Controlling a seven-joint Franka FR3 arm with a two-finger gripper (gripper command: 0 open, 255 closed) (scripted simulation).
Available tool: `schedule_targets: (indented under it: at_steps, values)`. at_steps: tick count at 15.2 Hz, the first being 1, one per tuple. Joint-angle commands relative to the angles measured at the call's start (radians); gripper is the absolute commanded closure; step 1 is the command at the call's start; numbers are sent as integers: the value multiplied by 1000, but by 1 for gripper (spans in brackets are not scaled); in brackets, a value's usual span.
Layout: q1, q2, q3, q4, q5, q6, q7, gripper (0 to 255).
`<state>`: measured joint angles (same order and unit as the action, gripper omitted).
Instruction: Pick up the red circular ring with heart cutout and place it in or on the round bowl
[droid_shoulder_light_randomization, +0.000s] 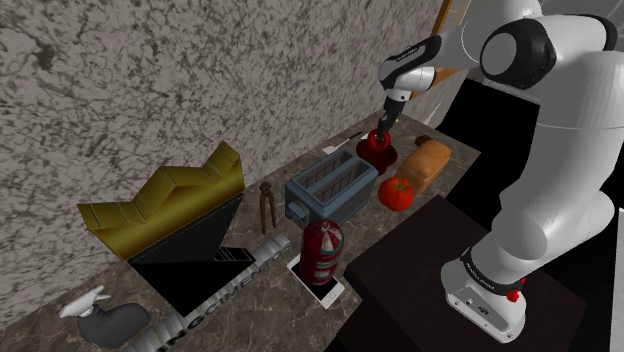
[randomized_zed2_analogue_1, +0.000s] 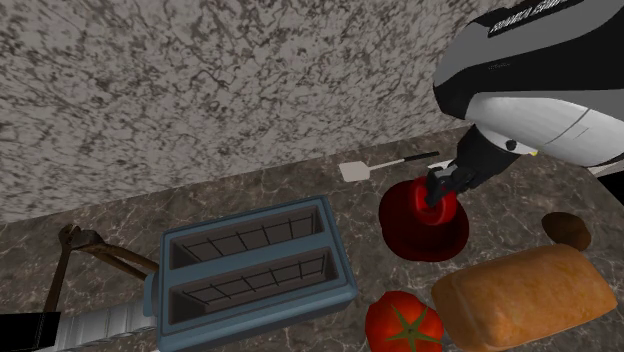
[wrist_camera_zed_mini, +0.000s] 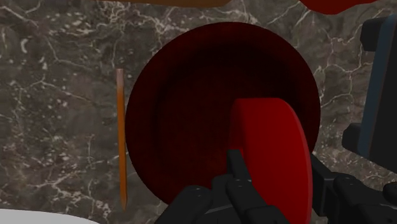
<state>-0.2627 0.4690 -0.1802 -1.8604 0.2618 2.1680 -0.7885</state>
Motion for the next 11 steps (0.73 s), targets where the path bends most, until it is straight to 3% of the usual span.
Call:
schedule_targets:
  at_steps: [1, 10, 11]
  values:
    - [-2, 17, 3, 0, 6, 17, -5, 255]
    - [-3, 23, 4, -1, 8, 24, -7, 255]
    - [-3, 23, 4, -1, 8, 24, -7, 0]
